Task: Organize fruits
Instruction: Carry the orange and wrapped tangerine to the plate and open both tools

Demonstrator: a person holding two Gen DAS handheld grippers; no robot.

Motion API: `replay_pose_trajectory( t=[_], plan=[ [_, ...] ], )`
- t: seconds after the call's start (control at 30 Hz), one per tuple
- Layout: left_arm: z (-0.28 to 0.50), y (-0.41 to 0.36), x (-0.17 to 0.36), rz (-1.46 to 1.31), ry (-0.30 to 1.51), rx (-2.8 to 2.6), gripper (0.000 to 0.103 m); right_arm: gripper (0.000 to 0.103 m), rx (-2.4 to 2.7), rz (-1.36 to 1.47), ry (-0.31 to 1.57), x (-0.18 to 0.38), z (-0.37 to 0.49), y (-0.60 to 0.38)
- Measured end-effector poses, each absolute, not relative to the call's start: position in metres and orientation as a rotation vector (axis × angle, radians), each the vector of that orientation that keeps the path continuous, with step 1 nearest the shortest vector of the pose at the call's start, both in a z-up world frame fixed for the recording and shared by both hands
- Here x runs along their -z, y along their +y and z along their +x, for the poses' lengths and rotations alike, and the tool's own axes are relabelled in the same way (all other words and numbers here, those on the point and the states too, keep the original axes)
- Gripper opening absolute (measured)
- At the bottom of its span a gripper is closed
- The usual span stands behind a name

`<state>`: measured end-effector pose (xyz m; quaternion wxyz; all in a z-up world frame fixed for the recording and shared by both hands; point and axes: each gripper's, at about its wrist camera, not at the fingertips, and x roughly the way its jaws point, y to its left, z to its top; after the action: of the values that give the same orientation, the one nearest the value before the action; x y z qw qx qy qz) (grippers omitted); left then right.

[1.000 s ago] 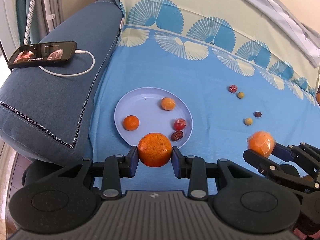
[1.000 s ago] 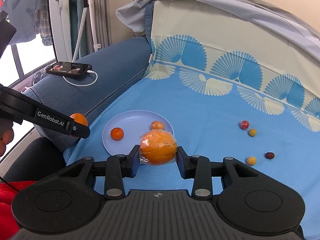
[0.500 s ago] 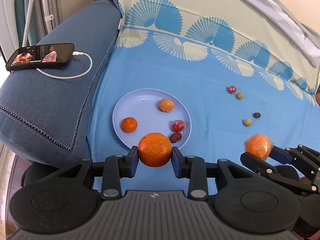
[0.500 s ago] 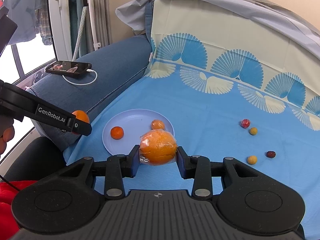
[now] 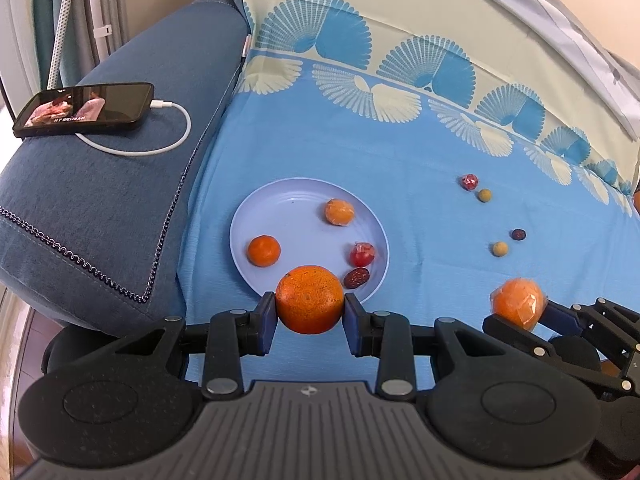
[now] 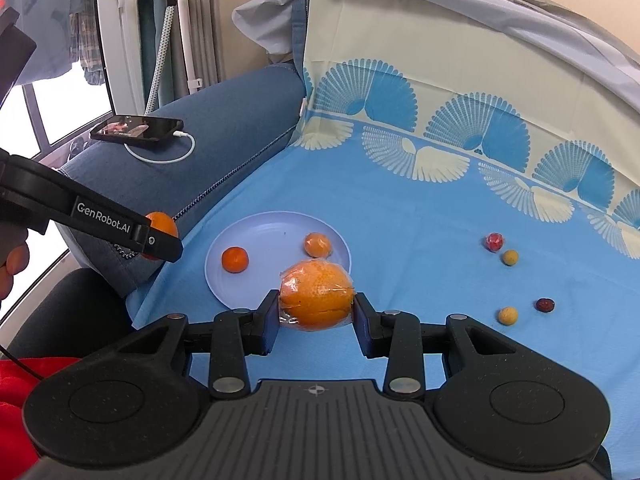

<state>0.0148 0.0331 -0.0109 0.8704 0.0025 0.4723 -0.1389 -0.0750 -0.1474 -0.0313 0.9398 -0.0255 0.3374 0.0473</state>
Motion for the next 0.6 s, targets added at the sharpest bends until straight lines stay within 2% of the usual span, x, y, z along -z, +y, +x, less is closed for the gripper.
replay_pose_trajectory(
  t=[0.6],
  plan=[
    [0.043, 0.038, 0.022, 0.003, 1.007, 0.271, 0.038, 0.040, -0.111, -0.061, 0.733, 0.044, -0.050, -0.143]
  ],
)
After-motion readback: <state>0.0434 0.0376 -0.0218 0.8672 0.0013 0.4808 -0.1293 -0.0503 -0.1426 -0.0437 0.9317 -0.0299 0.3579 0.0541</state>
